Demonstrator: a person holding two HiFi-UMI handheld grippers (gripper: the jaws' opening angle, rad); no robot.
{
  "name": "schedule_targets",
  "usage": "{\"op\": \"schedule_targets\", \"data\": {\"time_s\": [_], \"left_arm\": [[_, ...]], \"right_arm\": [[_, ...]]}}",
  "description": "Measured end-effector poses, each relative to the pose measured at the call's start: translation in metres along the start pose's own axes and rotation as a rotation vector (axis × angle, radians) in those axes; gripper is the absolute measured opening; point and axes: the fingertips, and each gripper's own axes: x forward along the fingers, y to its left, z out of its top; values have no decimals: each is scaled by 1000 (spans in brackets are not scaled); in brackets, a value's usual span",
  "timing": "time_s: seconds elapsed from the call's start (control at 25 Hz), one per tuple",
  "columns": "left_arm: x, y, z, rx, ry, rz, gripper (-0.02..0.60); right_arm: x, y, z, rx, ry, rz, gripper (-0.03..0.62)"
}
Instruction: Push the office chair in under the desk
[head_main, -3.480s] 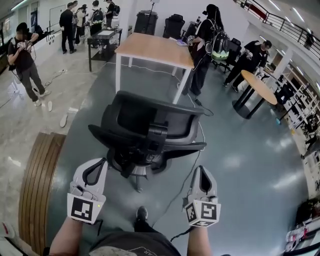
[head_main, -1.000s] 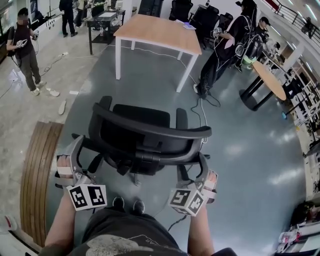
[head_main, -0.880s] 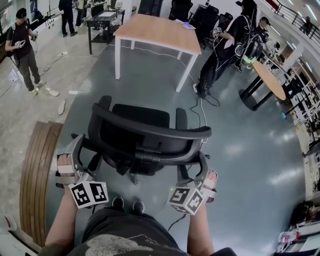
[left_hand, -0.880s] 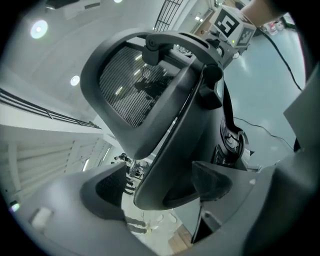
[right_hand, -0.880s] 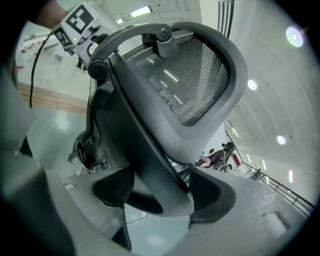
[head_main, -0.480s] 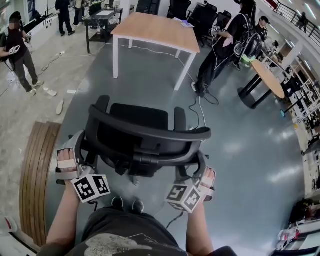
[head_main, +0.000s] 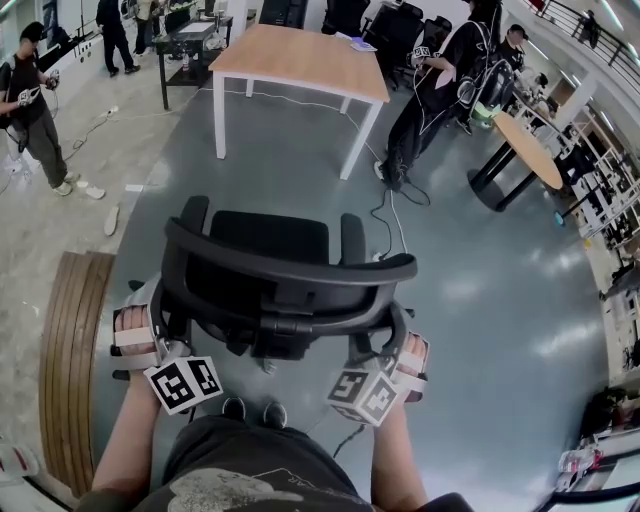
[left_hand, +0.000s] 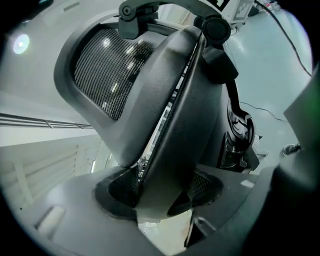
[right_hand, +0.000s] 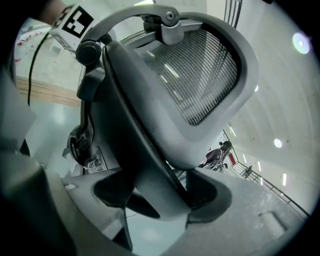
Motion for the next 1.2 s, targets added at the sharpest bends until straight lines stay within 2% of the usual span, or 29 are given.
{"op": "schedule_targets", "data": {"time_s": [0.32, 0.52, 0.76, 1.2], "left_arm": [[3, -1, 4, 6, -15, -21, 288], [11, 5, 4, 24, -60, -27, 287], [23, 2, 9, 40, -29, -57, 278], [77, 14, 26, 64, -92, -39, 272]], "right_arm": [[4, -3, -3, -4, 23, -11, 299], [9, -4, 1, -4, 47, -19, 299], [22, -6, -3, 1, 34, -28, 298], [67, -22, 2, 18, 64, -55, 298]]}}
